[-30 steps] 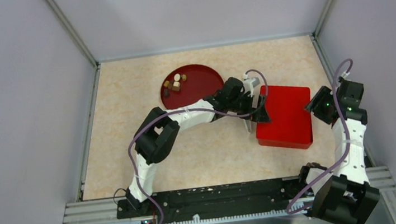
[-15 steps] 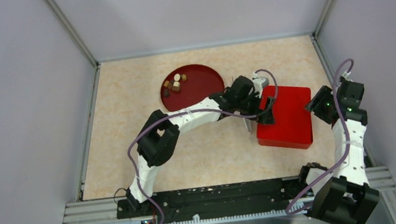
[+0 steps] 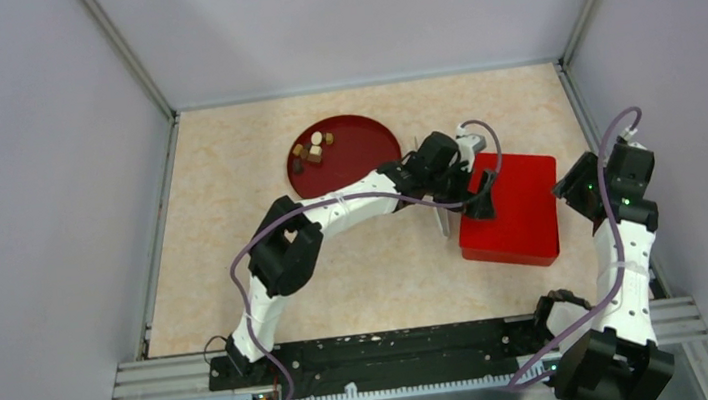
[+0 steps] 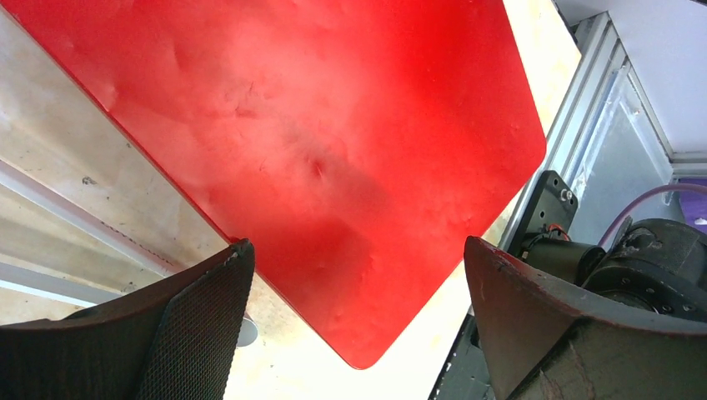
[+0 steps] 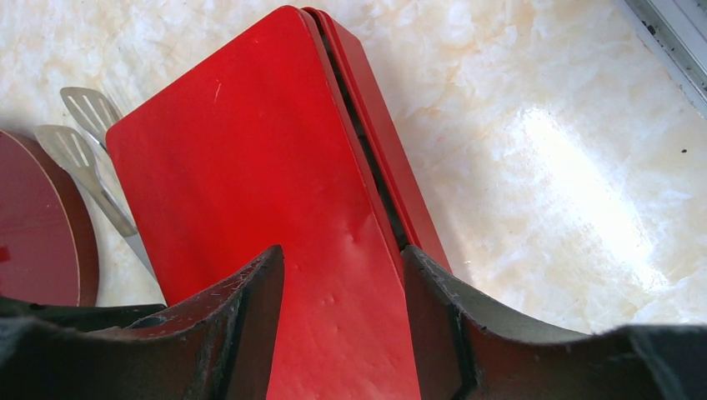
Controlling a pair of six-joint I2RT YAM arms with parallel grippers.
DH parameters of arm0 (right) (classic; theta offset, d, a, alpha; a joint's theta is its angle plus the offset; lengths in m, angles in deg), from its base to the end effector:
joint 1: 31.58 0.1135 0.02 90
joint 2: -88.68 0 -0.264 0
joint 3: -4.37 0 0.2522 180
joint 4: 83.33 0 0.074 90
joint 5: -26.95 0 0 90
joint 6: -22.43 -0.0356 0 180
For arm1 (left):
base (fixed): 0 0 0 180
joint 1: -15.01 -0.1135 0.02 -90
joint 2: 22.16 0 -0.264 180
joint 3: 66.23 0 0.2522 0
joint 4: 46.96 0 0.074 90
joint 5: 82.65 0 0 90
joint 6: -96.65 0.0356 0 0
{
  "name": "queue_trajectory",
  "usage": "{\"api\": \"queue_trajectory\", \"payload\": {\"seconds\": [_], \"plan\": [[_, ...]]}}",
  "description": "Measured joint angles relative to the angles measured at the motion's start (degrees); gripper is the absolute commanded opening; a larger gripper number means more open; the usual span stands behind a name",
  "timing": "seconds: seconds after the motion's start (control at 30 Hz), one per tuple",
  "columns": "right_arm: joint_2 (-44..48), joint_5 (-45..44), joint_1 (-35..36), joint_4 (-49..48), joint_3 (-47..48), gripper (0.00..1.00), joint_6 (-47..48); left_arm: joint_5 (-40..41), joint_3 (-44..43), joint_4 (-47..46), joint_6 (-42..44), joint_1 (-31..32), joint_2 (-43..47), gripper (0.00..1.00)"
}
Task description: Pack the chocolate
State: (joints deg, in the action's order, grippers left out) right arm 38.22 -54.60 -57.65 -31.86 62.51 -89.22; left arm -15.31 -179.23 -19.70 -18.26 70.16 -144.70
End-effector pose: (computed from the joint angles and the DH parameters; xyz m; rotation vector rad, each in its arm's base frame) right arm 0.1646 -0.0747 0.2752 0.8743 2.1581 0.1335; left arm 0.2723 -0.4151 0.2303 0.8659 2.2736 -1.1511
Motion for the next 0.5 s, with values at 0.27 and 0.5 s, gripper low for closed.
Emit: {"api": "queue_trajectory", "payload": {"seconds": [0.27, 0.5], "plan": [[0.0, 0.0, 0.0, -0.1, 0.0, 0.54, 0.0, 1.8, -0.1, 0.3, 0.0, 0.1, 0.0, 0.98], [0.0, 0.2, 0.0, -0.5, 0.0, 0.54, -0.1, 6.1, 0.4, 1.3, 0.2, 0.1, 0.2, 0.98]]}}
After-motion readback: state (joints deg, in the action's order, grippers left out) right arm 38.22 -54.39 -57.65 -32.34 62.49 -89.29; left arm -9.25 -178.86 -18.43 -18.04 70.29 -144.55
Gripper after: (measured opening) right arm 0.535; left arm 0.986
